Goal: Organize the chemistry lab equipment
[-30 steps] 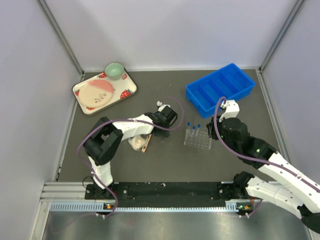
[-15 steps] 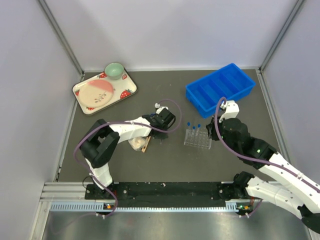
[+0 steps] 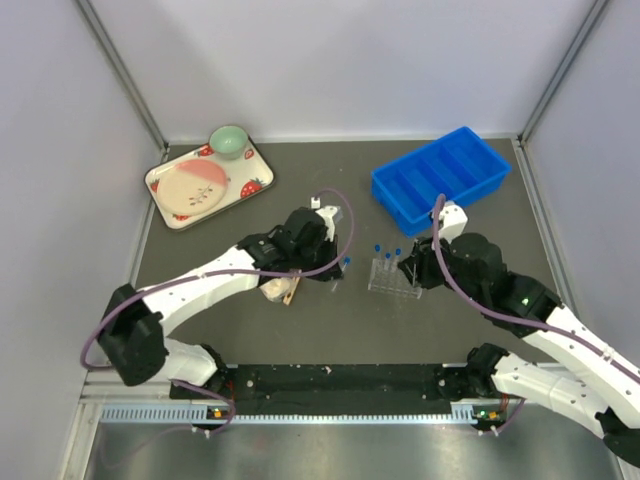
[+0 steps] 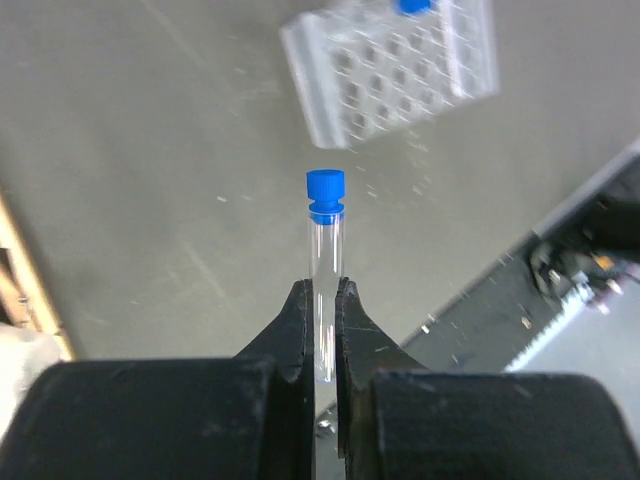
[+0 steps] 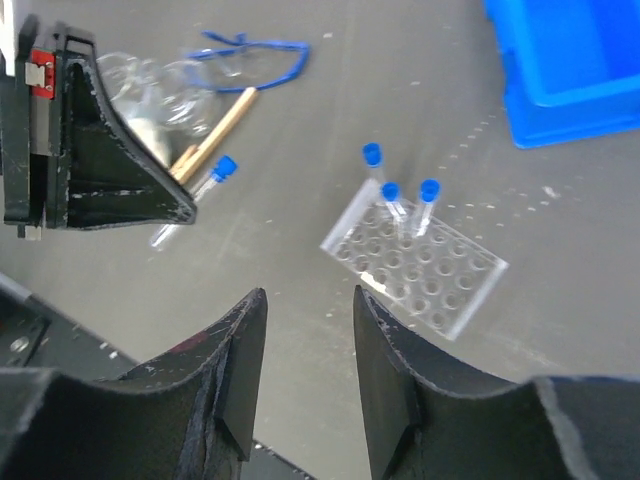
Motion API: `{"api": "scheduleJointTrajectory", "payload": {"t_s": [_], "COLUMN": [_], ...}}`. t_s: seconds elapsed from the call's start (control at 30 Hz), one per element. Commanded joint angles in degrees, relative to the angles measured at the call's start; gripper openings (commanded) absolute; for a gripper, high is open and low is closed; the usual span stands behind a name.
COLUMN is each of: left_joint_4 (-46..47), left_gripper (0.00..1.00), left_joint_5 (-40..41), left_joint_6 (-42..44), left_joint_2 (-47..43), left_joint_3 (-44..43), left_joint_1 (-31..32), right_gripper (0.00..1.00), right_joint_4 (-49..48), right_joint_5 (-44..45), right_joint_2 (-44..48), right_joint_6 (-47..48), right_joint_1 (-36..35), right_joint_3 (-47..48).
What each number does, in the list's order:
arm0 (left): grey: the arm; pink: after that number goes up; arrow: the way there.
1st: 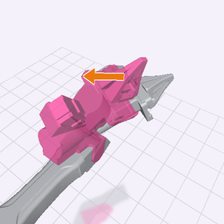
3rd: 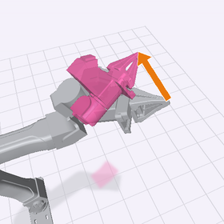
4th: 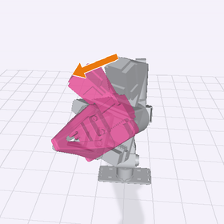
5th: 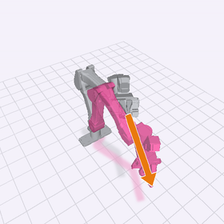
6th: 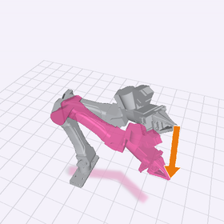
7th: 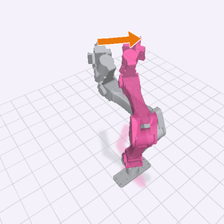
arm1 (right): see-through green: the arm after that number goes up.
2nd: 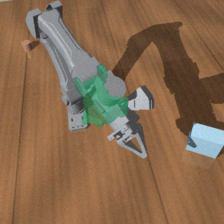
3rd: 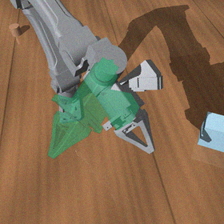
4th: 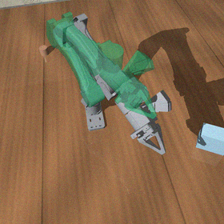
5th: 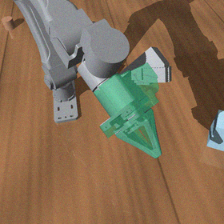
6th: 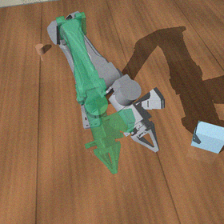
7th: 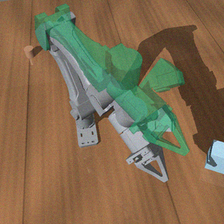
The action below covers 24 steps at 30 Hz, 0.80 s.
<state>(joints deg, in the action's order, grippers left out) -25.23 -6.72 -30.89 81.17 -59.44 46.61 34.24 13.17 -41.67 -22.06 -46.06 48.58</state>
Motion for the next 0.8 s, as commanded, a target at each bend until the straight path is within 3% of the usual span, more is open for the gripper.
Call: {"api": "scheduleJointTrajectory", "payload": {"t_s": [0.0, 0.3, 0.43, 0.77], "left_joint_4": [4.9, 15.6, 20.0, 26.9], "left_gripper": [0.00, 0.00, 0.00, 0.00], "left_joint_5": [-16.9, -33.8, -41.2, -47.9], "left_joint_6": [3.3, 5.8, 5.0, 3.8], "left_joint_2": [-6.7, -19.5, -23.8, -30.2], "left_joint_3": [3.7, 11.3, 13.7, 17.5], "left_joint_1": [0.2, 0.2, 0.2, 0.2], "right_gripper": [0.41, 0.53, 0.56, 0.57], "right_joint_4": [-0.8, -4.6, -7.9, -19.2], "right_joint_5": [-13.7, -32.8, -36.7, -44.3], "right_joint_2": [0.5, 0.4, 0.6, -1.6], "right_joint_6": [0.6, -2.8, -5.4, -12.6], "right_joint_1": [-0.5, -0.6, -0.6, -2.8], "right_joint_3": [4.2, 5.6, 4.7, 2.0]}}
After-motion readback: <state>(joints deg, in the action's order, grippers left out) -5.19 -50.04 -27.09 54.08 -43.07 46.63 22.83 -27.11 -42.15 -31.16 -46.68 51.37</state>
